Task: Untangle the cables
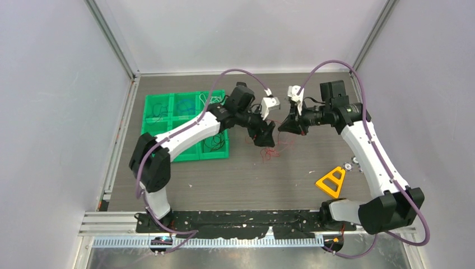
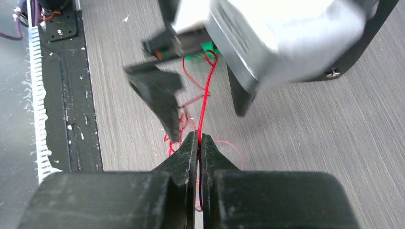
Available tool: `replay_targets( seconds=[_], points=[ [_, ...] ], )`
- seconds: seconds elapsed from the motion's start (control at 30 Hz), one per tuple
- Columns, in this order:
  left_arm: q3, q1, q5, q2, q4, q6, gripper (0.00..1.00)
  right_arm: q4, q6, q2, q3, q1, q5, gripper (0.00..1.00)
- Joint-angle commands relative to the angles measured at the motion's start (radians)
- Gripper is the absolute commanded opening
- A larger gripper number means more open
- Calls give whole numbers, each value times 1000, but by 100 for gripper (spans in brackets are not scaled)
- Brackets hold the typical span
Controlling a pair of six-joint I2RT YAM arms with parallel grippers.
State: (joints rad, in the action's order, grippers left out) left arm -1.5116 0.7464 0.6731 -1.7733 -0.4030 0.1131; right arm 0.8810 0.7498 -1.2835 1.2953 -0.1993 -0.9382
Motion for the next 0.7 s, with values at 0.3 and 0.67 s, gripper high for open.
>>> replay_targets(
  seconds=[0.3,0.67],
  points=[
    [85,-175,204,238,-68,-41,0,6,18,75,-111,45,110,5],
    [-125,-513,204,339,-363,25,0,-6,148,-36,-187,73,217,10]
  ],
)
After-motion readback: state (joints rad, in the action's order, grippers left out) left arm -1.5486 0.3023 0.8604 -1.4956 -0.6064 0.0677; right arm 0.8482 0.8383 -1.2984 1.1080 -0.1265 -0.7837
